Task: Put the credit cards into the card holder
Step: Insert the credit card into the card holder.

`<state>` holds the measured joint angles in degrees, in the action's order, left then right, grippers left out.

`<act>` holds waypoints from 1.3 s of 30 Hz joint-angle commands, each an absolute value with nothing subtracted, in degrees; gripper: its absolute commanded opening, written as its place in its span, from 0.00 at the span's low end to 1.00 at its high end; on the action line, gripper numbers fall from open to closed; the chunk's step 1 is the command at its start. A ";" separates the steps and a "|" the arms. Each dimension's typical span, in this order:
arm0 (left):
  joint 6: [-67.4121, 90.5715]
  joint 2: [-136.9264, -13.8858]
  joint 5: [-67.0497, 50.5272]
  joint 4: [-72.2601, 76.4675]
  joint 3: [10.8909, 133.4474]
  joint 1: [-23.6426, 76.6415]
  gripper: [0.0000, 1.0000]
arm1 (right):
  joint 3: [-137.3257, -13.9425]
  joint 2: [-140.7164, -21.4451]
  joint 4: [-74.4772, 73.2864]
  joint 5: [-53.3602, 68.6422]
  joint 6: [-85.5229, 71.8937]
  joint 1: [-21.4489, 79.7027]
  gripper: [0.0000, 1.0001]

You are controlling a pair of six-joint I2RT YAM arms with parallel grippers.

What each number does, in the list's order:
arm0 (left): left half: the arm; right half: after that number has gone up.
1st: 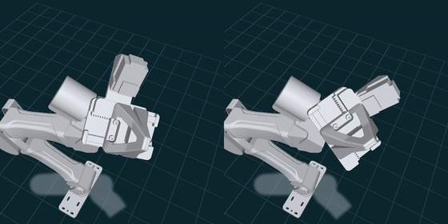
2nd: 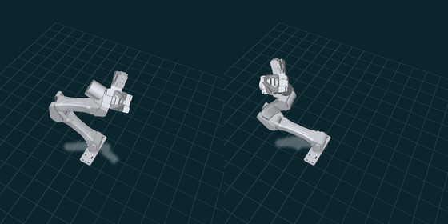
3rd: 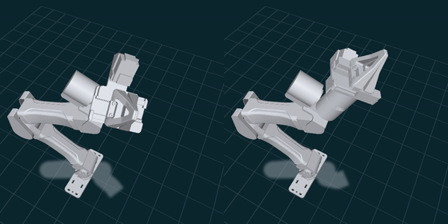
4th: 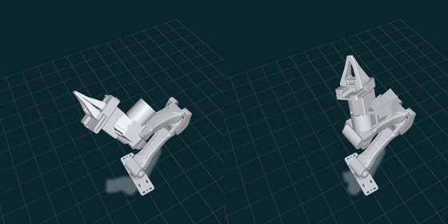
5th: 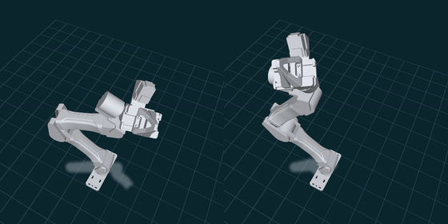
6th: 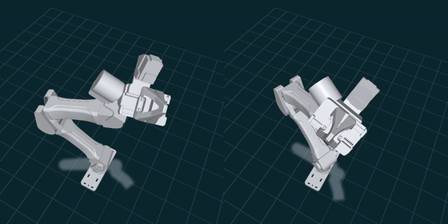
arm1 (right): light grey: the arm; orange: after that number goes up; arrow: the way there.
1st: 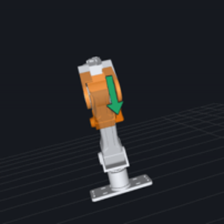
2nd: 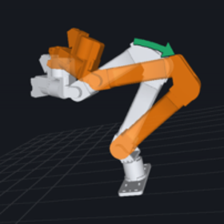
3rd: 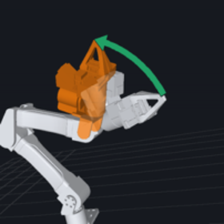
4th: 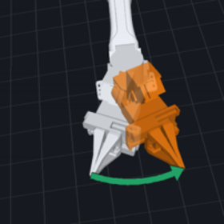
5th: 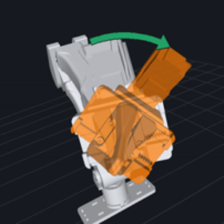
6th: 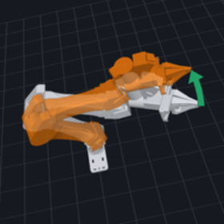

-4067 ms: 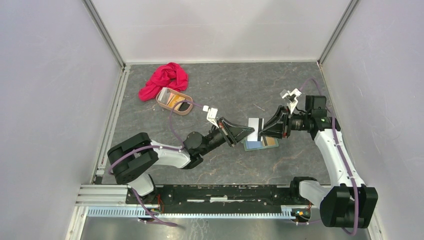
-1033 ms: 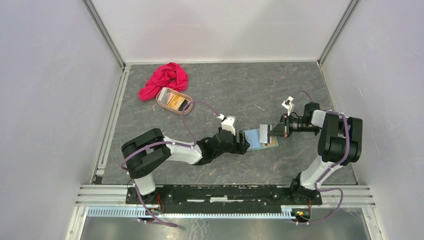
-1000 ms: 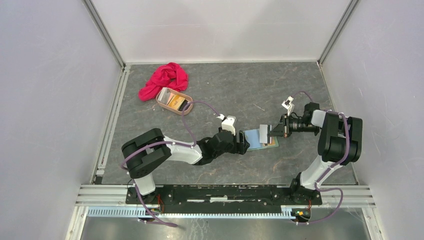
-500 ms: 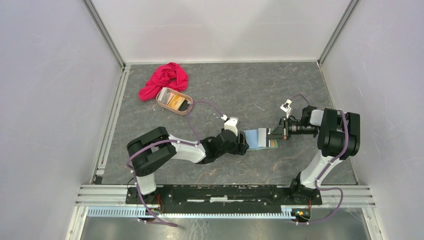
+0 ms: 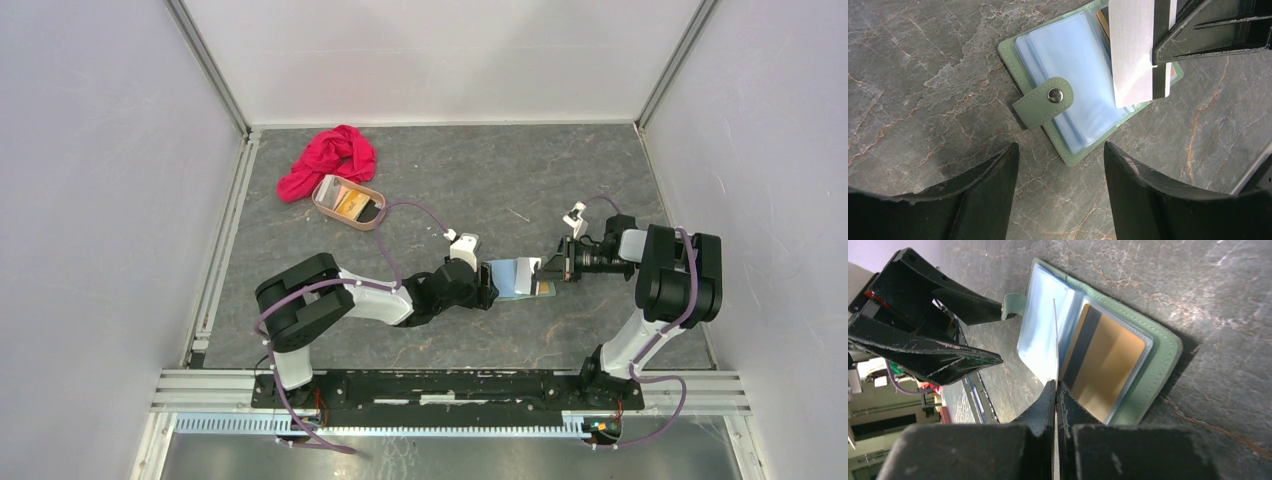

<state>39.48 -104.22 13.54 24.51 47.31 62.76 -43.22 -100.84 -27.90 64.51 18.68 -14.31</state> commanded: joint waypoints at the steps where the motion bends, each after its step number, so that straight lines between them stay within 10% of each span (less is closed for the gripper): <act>1: 37.64 -104.44 14.58 23.74 48.95 62.86 0.69 | -42.45 -98.46 -21.99 60.62 13.22 -14.50 0.00; 39: 34.72 -106.41 14.57 20.93 51.36 62.92 0.60 | -45.62 -102.47 -28.22 57.05 12.44 -11.45 0.11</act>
<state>38.15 -106.21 13.37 22.72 50.17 62.76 -44.53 -101.89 -28.16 59.64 11.77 -12.08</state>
